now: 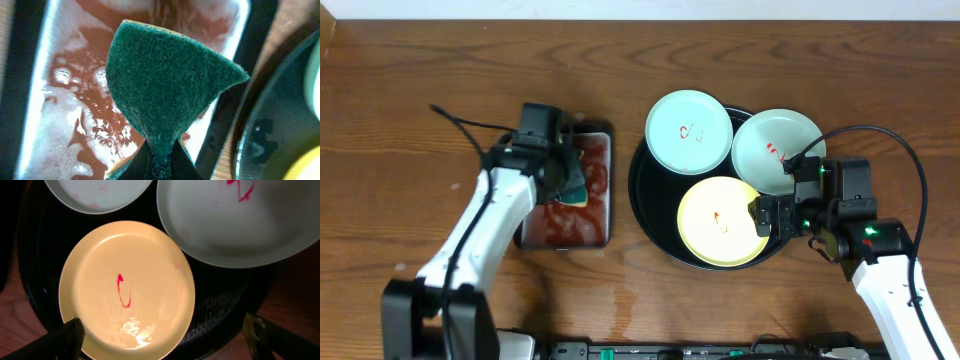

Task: Clean dirty plates on tray and stack at the side
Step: 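Dip and rub the green sponge in the soapy water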

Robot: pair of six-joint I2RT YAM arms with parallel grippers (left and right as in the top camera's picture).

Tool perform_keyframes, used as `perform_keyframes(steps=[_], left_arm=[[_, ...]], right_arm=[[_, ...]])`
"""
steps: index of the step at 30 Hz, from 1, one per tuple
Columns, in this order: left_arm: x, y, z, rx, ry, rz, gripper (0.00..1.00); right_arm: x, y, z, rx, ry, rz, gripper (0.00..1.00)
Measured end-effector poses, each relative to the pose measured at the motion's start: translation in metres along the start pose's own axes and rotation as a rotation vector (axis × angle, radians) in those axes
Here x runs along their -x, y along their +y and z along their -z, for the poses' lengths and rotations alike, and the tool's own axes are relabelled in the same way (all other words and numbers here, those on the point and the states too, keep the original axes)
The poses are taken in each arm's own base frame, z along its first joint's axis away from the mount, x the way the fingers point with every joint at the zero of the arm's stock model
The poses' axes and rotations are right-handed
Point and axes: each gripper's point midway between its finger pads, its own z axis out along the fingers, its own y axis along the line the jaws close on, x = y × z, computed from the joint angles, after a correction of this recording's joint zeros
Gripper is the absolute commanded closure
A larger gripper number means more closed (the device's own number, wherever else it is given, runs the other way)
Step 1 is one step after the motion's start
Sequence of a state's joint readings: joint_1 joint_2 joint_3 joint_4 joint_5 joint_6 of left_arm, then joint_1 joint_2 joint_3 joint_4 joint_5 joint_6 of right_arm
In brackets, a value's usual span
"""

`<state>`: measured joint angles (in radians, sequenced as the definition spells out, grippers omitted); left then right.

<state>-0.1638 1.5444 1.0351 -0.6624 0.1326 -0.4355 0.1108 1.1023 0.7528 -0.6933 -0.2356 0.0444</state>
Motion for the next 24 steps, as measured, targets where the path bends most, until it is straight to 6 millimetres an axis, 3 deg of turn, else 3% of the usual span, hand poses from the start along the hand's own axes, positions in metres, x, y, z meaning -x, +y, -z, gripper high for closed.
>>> perform_keyframes(steps=[11, 24], left_arm=[[-0.034, -0.012, -0.051, 0.053, 0.143, -0.074, 0.93], [-0.047, -0.039, -0.055, 0.029, 0.137, -0.163, 0.93]], right_arm=[[-0.001, 0.0, 0.0, 0.0, 0.006, -0.001, 0.01], [-0.002, 0.0, 0.0, 0.0, 0.007, -0.002, 0.01]])
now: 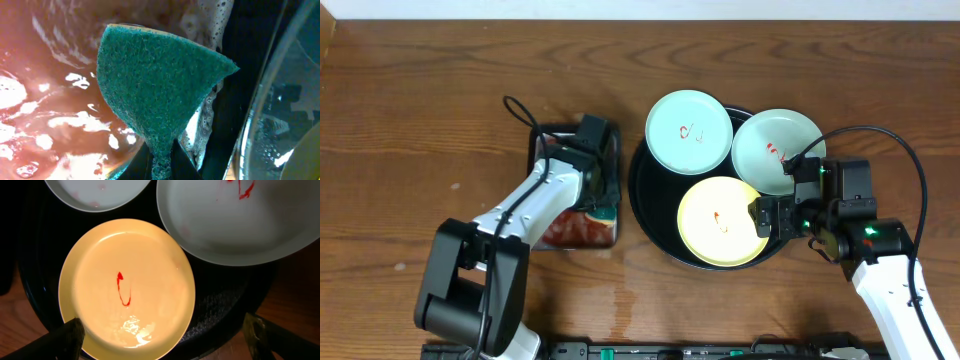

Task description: Clean dirty plates on tray and stack at the side

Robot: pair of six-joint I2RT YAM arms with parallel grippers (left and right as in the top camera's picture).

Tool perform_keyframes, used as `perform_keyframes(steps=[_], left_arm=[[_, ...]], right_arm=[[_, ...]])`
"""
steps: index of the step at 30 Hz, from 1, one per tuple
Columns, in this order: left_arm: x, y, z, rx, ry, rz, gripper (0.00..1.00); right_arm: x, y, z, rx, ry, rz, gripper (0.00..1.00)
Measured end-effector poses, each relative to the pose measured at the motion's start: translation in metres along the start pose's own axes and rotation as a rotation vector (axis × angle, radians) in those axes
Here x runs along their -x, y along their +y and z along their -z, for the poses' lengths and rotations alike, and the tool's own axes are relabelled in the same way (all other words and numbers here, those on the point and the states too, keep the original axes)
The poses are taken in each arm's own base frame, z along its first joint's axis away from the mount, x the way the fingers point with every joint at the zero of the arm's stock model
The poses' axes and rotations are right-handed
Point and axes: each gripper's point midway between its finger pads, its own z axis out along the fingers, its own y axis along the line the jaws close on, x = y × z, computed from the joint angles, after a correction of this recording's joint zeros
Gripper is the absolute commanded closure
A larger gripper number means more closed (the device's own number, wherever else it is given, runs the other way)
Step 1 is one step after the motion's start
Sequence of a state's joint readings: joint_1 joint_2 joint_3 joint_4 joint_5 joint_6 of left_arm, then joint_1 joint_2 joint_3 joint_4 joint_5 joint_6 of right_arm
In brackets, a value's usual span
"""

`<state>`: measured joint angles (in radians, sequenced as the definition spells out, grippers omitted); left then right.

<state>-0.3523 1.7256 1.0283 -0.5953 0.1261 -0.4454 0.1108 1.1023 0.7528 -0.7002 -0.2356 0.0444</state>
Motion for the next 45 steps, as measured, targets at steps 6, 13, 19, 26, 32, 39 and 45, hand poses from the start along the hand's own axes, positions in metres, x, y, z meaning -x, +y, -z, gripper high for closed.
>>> perform_keyframes(steps=[6, 13, 19, 26, 32, 39, 45], left_arm=[[-0.002, -0.007, 0.0, -0.015, 0.0, -0.016, 0.93], [-0.003, -0.014, 0.0, -0.049, 0.006, -0.019, 0.93], [-0.003, -0.015, 0.0, -0.058, 0.011, -0.019, 0.93], [0.007, -0.006, 0.017, -0.082, -0.027, -0.005, 0.93], [0.026, 0.004, 0.057, -0.121, -0.145, -0.031, 0.93], [0.022, 0.007, 0.081, -0.146, -0.219, -0.061, 0.93], [-0.002, 0.023, 0.077, -0.157, -0.309, -0.039, 0.92]], right_arm=[[0.0, 0.0, 0.0, 0.0, 0.0, 0.0, 0.01], [-0.002, 0.0, 0.0, -0.001, 0.007, -0.002, 0.01], [-0.002, 0.0, 0.0, 0.0, 0.007, -0.002, 0.01], [-0.002, 0.0, 0.0, 0.0, 0.007, -0.002, 0.01], [-0.002, 0.0, 0.0, 0.0, 0.007, -0.002, 0.01], [-0.003, 0.0, 0.0, -0.001, 0.01, -0.002, 0.01], [-0.003, 0.0, 0.0, -0.001, 0.012, -0.003, 0.01]])
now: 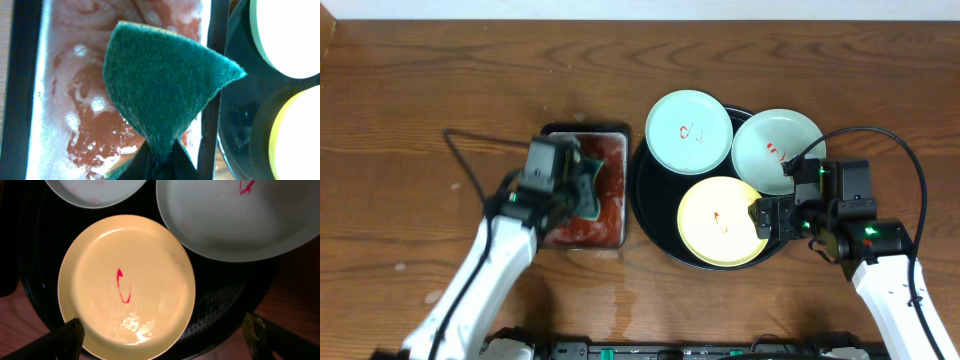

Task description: Clean dirty plates on tray and stack at the side

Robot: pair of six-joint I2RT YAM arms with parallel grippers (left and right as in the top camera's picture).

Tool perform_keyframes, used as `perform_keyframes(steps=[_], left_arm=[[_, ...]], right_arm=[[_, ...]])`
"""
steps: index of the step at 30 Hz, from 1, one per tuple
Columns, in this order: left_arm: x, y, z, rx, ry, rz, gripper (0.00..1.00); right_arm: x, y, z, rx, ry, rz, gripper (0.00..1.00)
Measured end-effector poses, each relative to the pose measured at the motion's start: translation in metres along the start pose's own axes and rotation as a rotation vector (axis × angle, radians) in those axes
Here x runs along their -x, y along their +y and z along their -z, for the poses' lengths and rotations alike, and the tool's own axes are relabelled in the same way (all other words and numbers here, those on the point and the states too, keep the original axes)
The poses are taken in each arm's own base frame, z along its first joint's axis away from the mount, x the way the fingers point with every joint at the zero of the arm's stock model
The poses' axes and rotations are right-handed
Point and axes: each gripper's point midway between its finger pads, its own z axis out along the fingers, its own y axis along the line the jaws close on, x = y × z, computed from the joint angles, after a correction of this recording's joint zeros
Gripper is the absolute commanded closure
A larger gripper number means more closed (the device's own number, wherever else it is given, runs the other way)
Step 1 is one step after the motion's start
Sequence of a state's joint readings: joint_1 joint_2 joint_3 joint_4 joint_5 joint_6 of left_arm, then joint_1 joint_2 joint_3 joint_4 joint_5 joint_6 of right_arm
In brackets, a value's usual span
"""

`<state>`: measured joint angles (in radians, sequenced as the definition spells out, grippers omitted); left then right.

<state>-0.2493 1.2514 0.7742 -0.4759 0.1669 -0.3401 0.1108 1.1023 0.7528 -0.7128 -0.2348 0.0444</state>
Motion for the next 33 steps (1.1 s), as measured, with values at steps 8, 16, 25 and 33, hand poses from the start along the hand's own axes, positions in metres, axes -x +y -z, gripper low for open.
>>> perform_keyframes(steps=[8, 16, 25, 33], left_arm=[[0.018, 0.004, 0.023, -0.031, -0.22, 0.158, 0.92], [0.043, -0.002, 0.016, -0.073, -0.308, 0.263, 0.92], [0.053, -0.012, 0.012, -0.19, -0.296, 0.18, 0.93], [0.058, -0.004, 0.019, -0.289, -0.274, 0.133, 0.93]], right_arm=[[0.0, 0.0, 0.0, 0.0, 0.001, 0.0, 0.01], [0.0, 0.0, 0.0, 0.0, 0.0, 0.0, 0.01], [0.0, 0.0, 0.0, 0.0, 0.0, 0.0, 0.01], [0.008, 0.0, -0.001, 0.002, -0.027, 0.006, 0.01]])
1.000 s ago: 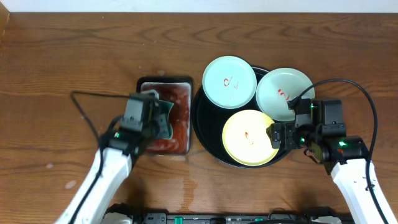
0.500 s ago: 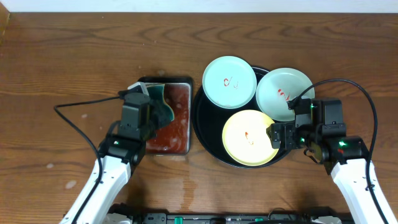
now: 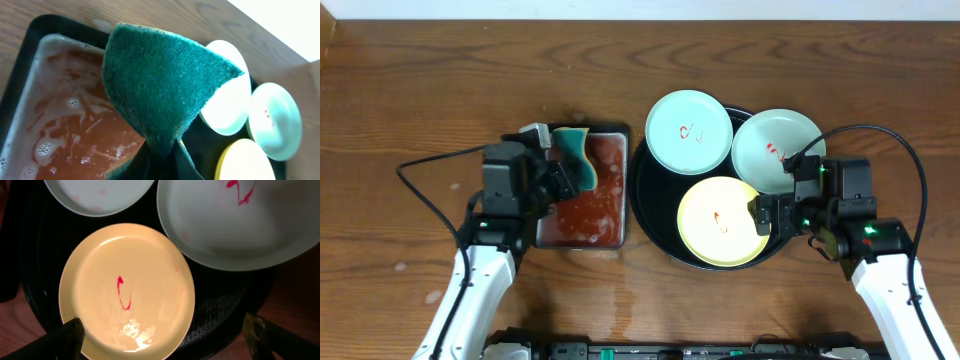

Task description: Clean dirty plates on tray and stack at the side

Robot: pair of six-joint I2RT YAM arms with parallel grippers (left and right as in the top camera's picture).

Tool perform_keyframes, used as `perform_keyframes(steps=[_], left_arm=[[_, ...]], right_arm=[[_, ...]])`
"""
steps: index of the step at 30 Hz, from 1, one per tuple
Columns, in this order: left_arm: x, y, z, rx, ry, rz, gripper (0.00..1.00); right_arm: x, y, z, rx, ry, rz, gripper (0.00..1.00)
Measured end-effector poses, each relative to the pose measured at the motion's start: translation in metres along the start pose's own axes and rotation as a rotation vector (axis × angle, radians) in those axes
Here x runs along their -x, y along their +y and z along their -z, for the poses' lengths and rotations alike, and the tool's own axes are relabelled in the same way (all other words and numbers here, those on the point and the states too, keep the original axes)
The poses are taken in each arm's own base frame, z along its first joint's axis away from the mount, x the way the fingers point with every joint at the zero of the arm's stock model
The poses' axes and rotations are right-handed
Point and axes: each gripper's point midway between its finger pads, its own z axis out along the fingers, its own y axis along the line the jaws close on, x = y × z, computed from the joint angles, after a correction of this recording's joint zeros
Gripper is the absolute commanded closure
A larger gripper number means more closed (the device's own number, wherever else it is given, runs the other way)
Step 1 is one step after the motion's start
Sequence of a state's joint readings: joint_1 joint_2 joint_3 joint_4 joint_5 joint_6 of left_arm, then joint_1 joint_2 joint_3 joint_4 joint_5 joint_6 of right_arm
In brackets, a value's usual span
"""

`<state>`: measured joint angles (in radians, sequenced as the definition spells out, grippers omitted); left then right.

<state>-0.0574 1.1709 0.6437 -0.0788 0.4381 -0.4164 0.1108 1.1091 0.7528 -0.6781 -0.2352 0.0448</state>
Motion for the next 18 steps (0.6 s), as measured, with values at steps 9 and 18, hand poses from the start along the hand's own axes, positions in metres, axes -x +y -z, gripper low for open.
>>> perform_keyframes(steps=[9, 18], left_arm=[[-0.006, -0.002, 0.003, -0.046, 0.042, 0.0, 0.93], [-0.01, -0.001, 0.003, -0.044, 0.057, 0.006, 0.93]], right_arm=[[-0.007, -0.005, -0.021, -0.003, 0.067, -0.028, 0.01], [-0.025, -0.013, -0.048, -0.01, 0.183, -0.06, 0.04]])
